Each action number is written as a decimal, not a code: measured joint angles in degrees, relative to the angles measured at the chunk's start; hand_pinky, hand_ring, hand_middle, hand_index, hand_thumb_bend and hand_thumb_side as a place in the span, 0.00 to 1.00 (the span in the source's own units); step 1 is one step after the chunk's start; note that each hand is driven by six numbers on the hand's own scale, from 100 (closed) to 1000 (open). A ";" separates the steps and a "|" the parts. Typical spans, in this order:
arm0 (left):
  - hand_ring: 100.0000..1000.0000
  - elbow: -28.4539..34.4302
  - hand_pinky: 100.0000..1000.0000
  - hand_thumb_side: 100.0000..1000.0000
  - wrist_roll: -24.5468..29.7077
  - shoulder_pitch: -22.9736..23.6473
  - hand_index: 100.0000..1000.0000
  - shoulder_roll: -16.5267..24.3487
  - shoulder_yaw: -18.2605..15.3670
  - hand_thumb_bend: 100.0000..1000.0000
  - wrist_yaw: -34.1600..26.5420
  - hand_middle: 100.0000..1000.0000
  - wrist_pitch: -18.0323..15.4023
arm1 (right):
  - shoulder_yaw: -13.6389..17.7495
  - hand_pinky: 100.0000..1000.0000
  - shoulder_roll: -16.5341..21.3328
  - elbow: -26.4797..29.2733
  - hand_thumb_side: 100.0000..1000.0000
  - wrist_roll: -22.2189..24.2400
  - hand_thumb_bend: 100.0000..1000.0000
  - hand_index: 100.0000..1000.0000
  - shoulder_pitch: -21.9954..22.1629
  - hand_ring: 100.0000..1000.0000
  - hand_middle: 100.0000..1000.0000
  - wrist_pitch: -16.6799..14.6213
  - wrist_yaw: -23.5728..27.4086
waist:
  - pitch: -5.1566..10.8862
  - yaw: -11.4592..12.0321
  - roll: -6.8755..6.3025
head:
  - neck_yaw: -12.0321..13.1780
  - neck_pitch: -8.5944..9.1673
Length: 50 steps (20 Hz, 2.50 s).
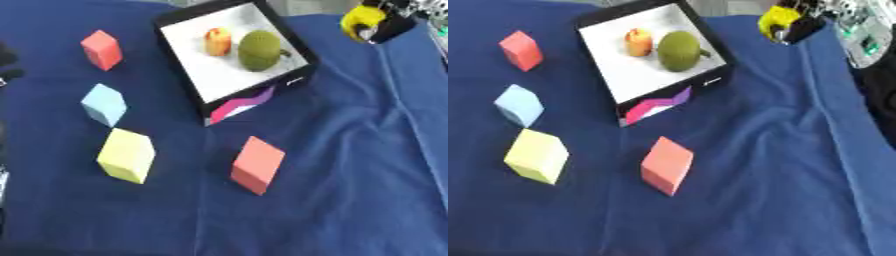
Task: Pick up objects on the table and place them in the box.
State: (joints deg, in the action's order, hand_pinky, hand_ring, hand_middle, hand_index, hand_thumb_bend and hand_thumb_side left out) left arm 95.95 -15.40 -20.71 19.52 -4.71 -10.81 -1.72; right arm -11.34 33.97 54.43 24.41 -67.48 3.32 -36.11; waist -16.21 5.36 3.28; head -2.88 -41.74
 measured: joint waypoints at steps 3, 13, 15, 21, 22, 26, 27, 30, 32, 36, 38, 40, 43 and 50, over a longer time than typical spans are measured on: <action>0.70 -0.01 0.69 0.70 0.05 0.07 0.63 0.00 0.02 0.00 0.00 0.54 0.01 | -1.96 0.67 -3.03 1.26 0.00 0.88 0.07 0.62 -3.48 0.56 0.51 -0.23 -0.49 | 0.01 -0.01 -0.01 | -0.03 -0.36; 0.70 -0.02 0.69 0.69 1.04 -0.12 0.63 -0.29 1.00 0.00 -0.09 0.55 0.10 | -6.96 0.69 -17.28 2.49 0.00 3.94 0.08 0.63 -8.64 0.59 0.53 -3.22 -3.66 | 0.10 1.13 -0.02 | -1.22 -0.50; 0.70 -0.02 0.69 0.69 1.23 -0.59 0.63 -0.32 1.08 0.00 -0.15 0.55 0.18 | -7.72 0.69 -19.54 2.82 0.00 3.83 0.10 0.64 -8.05 0.59 0.53 -3.83 -4.63 | 0.10 1.50 -0.02 | -1.59 -0.41; 0.71 -0.02 0.69 0.69 1.62 -1.09 0.63 -0.82 1.41 0.00 -0.29 0.55 0.18 | -8.39 0.73 -23.35 0.68 0.00 3.72 0.29 0.74 -5.46 0.71 0.65 -4.79 -9.78 | 0.10 1.91 -0.02 | -2.18 -0.22; 0.71 -0.02 0.69 0.69 1.66 -1.09 0.63 -0.82 1.41 0.00 -0.30 0.55 0.21 | -8.28 0.74 -23.68 0.09 0.00 3.80 0.31 0.77 -5.27 0.74 0.69 -4.97 -10.64 | 0.10 1.94 -0.02 | -2.21 -0.22; 0.71 -0.02 0.69 0.70 1.73 -1.08 0.63 -0.82 1.42 0.00 -0.30 0.55 0.28 | -7.44 0.81 -24.06 -1.20 0.18 4.29 0.45 0.88 -4.99 0.87 0.82 -5.95 -13.54 | 0.10 1.78 -0.02 | -2.20 -0.23; 0.71 -0.02 0.69 0.70 1.75 -1.07 0.63 -0.82 1.43 0.00 -0.30 0.55 0.29 | -7.17 0.81 -24.05 -1.24 0.18 4.22 0.45 0.88 -4.99 0.87 0.82 -6.03 -13.87 | 0.10 1.71 -0.02 | -2.20 -0.24; 0.71 -0.03 0.69 0.70 1.81 -0.97 0.63 -0.82 1.43 0.00 -0.29 0.55 0.34 | -6.83 0.80 -23.67 -0.37 0.14 4.07 0.42 0.87 -5.03 0.86 0.81 -6.03 -13.54 | 0.10 1.45 -0.02 | -2.10 -0.27; 0.71 -0.03 0.69 0.70 1.84 -0.86 0.63 -0.80 1.43 0.00 -0.27 0.55 0.37 | -6.85 0.80 -22.29 1.49 0.12 3.97 0.40 0.87 -5.13 0.85 0.79 -5.58 -11.72 | 0.11 1.08 -0.02 | -1.84 -0.33; 0.71 -0.07 0.69 0.70 1.80 -0.09 0.63 -0.68 1.39 0.00 -0.17 0.55 0.37 | -7.60 0.80 -16.64 7.52 0.23 4.55 0.27 0.86 -5.54 0.84 0.79 -2.36 -3.78 | 0.71 0.02 0.00 | -1.06 -0.53; 0.71 -0.18 0.69 0.70 1.68 0.28 0.63 -0.37 1.36 0.00 -0.06 0.55 0.31 | -8.57 0.80 -12.40 11.62 0.25 5.11 0.27 0.86 -5.26 0.84 0.79 0.44 1.21 | 1.00 -0.52 0.00 | -0.53 -0.58; 0.71 -0.34 0.69 0.70 1.63 0.65 0.63 0.00 1.31 0.00 0.02 0.55 0.29 | -9.77 0.80 -8.08 16.64 0.24 5.94 0.28 0.86 -4.01 0.84 0.78 3.02 6.14 | 1.03 -0.94 0.00 | -0.08 -0.84; 0.71 -0.38 0.69 0.70 1.58 1.09 0.63 0.34 1.15 0.00 0.14 0.55 0.30 | -11.26 0.81 -1.83 25.84 0.21 7.27 0.34 0.85 -1.70 0.84 0.78 5.43 12.52 | 1.03 -1.40 0.04 | 0.34 -0.97; 0.71 -0.38 0.69 0.70 1.30 1.43 0.63 1.06 1.00 0.00 0.26 0.55 0.30 | -13.43 0.81 11.25 50.30 0.20 12.30 0.40 0.84 3.50 0.85 0.77 3.42 24.19 | 1.03 -1.78 0.37 | 0.84 -0.96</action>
State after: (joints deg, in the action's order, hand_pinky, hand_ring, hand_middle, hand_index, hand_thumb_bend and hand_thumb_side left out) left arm 95.57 -14.10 -19.28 20.58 -3.70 -10.54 -1.42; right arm -24.77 45.23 104.72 36.71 -63.98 6.74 -11.91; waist -15.18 3.58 3.65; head -2.04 -42.70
